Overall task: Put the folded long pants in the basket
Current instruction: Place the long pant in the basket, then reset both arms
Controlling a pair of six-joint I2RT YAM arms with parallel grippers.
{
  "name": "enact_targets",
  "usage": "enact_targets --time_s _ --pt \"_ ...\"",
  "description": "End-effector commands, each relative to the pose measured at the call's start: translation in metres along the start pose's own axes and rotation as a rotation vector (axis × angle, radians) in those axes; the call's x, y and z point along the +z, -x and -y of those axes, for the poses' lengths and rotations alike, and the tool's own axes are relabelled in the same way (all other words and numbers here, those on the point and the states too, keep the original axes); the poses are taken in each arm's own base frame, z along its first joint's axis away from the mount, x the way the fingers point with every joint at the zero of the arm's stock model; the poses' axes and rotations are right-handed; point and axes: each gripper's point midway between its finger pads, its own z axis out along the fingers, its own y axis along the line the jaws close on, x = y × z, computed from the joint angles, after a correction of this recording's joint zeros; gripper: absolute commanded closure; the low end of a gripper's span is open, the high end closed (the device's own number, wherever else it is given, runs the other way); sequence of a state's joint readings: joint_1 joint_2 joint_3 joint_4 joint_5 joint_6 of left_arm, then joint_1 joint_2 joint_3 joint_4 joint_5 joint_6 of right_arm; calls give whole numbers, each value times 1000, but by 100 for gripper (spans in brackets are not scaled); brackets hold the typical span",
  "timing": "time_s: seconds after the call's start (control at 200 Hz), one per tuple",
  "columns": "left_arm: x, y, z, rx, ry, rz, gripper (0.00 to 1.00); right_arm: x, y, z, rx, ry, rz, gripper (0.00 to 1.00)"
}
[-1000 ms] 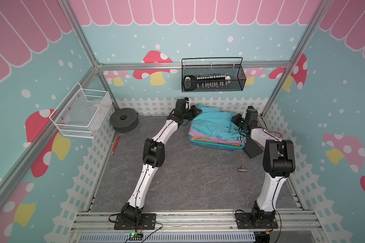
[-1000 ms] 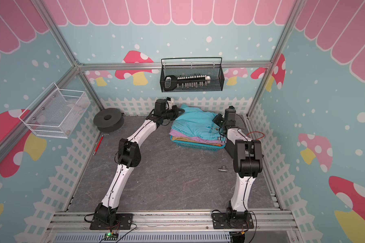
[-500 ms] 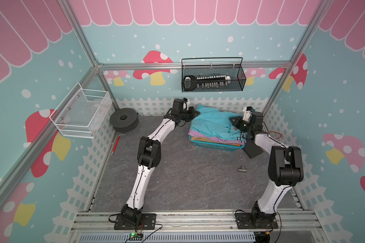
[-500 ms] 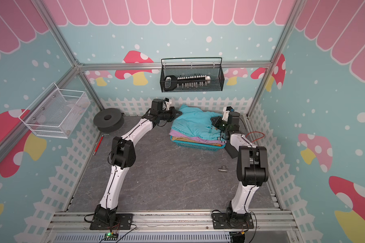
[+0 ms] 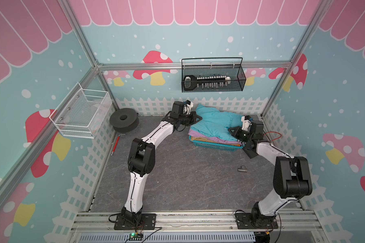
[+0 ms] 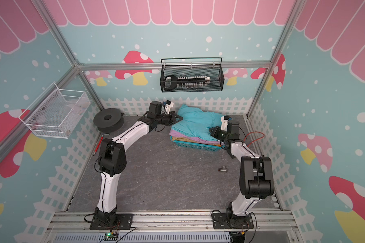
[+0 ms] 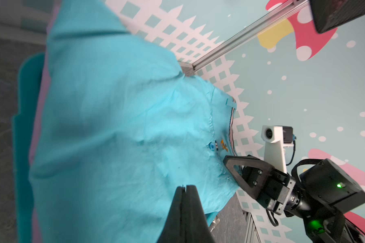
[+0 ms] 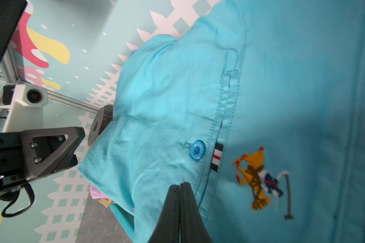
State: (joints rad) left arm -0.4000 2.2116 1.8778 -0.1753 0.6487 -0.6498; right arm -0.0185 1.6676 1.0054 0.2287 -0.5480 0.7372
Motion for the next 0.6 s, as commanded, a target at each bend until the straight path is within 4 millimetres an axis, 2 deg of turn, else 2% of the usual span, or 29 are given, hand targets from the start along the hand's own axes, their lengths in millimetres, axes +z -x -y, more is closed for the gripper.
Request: enact_targets --time_s 0.0,0.115,0.3,0.385,0.455,0.595 --pt "-2 -14 -19 0 11 -16 98 4 -13 25 5 -76 -22 93" --pt "-6 -20 -42 -30 64 -5 100 -1 -12 46 38 -112 -5 94" --pt "-23 -13 -66 -76 81 23 100 -11 -10 65 66 -133 13 94" --pt "-29 -8 -60 -71 62 37 100 -11 -7 56 53 -81 18 94" --pt "-35 -2 -45 -40 34 59 98 -13 -3 44 44 -37 30 94" --pt "-65 7 -24 11 55 153 93 -29 12 15 -27 11 103 91"
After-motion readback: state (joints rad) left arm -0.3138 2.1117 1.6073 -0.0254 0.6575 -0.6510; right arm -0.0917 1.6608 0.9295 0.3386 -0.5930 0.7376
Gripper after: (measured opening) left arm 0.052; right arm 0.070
